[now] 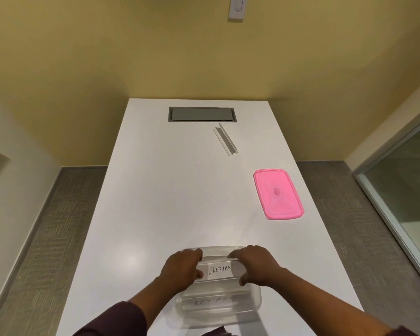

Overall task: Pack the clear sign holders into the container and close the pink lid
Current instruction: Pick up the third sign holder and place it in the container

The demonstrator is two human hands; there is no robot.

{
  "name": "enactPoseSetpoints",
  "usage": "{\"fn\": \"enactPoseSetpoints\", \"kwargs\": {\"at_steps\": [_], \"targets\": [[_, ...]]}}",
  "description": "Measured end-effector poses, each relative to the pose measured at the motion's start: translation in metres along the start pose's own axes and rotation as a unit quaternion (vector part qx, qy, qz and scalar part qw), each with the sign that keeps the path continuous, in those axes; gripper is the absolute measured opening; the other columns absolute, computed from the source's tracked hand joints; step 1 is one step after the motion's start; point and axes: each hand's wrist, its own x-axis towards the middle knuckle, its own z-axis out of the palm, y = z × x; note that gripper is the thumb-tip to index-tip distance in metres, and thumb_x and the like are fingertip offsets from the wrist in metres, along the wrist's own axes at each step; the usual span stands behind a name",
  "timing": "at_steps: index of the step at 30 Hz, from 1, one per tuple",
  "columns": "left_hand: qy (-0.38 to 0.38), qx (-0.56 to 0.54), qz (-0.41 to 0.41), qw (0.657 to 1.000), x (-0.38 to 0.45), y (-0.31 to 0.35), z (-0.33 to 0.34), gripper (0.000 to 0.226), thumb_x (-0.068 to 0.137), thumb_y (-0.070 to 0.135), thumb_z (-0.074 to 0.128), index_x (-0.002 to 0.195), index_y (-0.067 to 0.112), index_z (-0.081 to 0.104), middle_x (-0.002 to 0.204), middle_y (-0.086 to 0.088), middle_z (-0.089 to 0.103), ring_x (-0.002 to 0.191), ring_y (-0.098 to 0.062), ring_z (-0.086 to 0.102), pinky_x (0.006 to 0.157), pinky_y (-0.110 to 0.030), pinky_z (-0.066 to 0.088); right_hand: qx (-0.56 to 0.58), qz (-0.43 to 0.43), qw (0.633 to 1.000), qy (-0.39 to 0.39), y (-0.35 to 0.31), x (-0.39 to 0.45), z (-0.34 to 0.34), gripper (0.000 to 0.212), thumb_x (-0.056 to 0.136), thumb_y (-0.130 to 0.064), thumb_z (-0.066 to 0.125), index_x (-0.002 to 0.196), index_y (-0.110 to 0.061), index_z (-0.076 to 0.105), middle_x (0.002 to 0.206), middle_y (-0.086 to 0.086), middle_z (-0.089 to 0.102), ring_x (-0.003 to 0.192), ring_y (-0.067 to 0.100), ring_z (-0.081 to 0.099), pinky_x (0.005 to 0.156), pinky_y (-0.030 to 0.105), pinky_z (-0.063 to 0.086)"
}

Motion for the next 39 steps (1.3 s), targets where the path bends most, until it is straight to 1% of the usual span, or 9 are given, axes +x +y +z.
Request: {"fn": "enactPoseSetpoints", "kwargs": {"at_steps": [2, 5, 10, 16, 22, 24, 28, 32, 39], "targets": [[0.019, 0.05, 0.013, 0.998, 0.003, 0.003, 0.003, 0.03, 0.087, 0.033, 0.066, 0.111, 0.02, 0.052, 0.114, -0.004, 0.068, 0.103, -0.029, 0.064, 0.079, -0.035, 0.046, -0.034, 0.002, 0.999, 0.008, -0.003, 0.003, 0.007, 0.075, 0.067, -0.038, 0.087, 0.134, -0.034, 0.054, 0.125, -0.003, 0.069, 0.114, 0.026, 0.063, 0.087, 0.037, 0.046], [0.035, 0.101, 0.032, 0.994, 0.006, 0.007, 0.007, 0.025, 0.09, 0.025, 0.062, 0.112, 0.017, 0.051, 0.111, -0.007, 0.068, 0.101, -0.033, 0.065, 0.073, -0.037, 0.044, -0.075, 0.0, 0.997, 0.018, -0.008, 0.007, 0.015, 0.056, 0.069, -0.025, 0.085, 0.116, -0.025, 0.056, 0.109, 0.001, 0.072, 0.1, 0.031, 0.067, 0.074, 0.037, 0.046], [0.011, 0.16, 0.021, 0.987, 0.008, 0.012, 0.011, 0.014, 0.09, 0.016, 0.059, 0.103, 0.016, 0.056, 0.102, -0.008, 0.071, 0.095, -0.034, 0.066, 0.068, -0.036, 0.037, -0.117, -0.014, 0.993, 0.032, -0.017, 0.015, 0.029, 0.051, 0.067, -0.004, 0.078, 0.11, -0.012, 0.052, 0.103, 0.01, 0.065, 0.089, 0.036, 0.064, 0.06, 0.038, 0.036], [-0.021, 0.18, -0.016, 0.983, 0.007, 0.013, 0.022, 0.022, 0.086, 0.004, 0.061, 0.104, 0.015, 0.06, 0.101, -0.007, 0.071, 0.094, -0.031, 0.068, 0.068, -0.034, 0.04, -0.125, -0.034, 0.991, 0.037, -0.024, 0.021, 0.033, 0.049, 0.07, 0.001, 0.075, 0.114, -0.006, 0.054, 0.108, 0.015, 0.062, 0.098, 0.036, 0.061, 0.063, 0.04, 0.036], [-0.022, 0.161, -0.031, 0.986, 0.012, 0.006, 0.032, 0.031, 0.084, -0.005, 0.058, 0.109, 0.013, 0.057, 0.106, -0.008, 0.068, 0.096, -0.03, 0.068, 0.076, -0.038, 0.051, -0.124, -0.036, 0.99, 0.063, -0.023, 0.02, 0.037, 0.037, 0.086, 0.005, 0.047, 0.12, -0.007, 0.053, 0.113, 0.014, 0.06, 0.104, 0.035, 0.059, 0.066, 0.043, 0.043], [-0.024, 0.16, -0.03, 0.986, 0.013, 0.005, 0.034, 0.036, 0.081, -0.009, 0.058, 0.111, 0.012, 0.057, 0.107, -0.009, 0.067, 0.096, -0.031, 0.068, 0.076, -0.037, 0.05, -0.13, -0.039, 0.986, 0.094, -0.022, 0.016, 0.034, 0.033, 0.085, -0.001, 0.055, 0.116, -0.01, 0.06, 0.107, 0.009, 0.063, 0.097, 0.03, 0.062, 0.063, 0.041, 0.05], [-0.028, 0.167, -0.033, 0.985, 0.017, 0.004, 0.035, 0.04, 0.08, -0.01, 0.059, 0.114, 0.012, 0.056, 0.108, -0.009, 0.065, 0.097, -0.03, 0.067, 0.076, -0.037, 0.05, -0.146, -0.048, 0.983, 0.101, -0.026, 0.016, 0.031, 0.035, 0.053, -0.013, 0.088, 0.083, -0.021, 0.071, 0.077, -0.003, 0.064, 0.067, 0.015, 0.064, 0.039, 0.028, 0.047], [-0.027, 0.169, -0.029, 0.985, 0.017, 0.002, 0.035, 0.043, 0.079, -0.011, 0.06, 0.116, 0.01, 0.055, 0.11, -0.01, 0.064, 0.099, -0.031, 0.066, 0.076, -0.038, 0.05, -0.141, -0.02, 0.984, 0.105, -0.024, 0.019, 0.037, 0.043, 0.041, -0.003, 0.088, 0.074, -0.018, 0.065, 0.074, -0.001, 0.06, 0.064, 0.016, 0.06, 0.038, 0.027, 0.04], [-0.027, 0.172, -0.028, 0.984, 0.018, 0.0, 0.035, 0.046, 0.077, -0.011, 0.063, 0.117, 0.009, 0.054, 0.111, -0.01, 0.063, 0.099, -0.031, 0.065, 0.076, -0.038, 0.051, -0.143, -0.008, 0.984, 0.106, -0.021, 0.019, 0.039, 0.041, 0.045, -0.001, 0.087, 0.075, -0.018, 0.065, 0.076, 0.0, 0.061, 0.066, 0.017, 0.061, 0.038, 0.028, 0.042]]}}
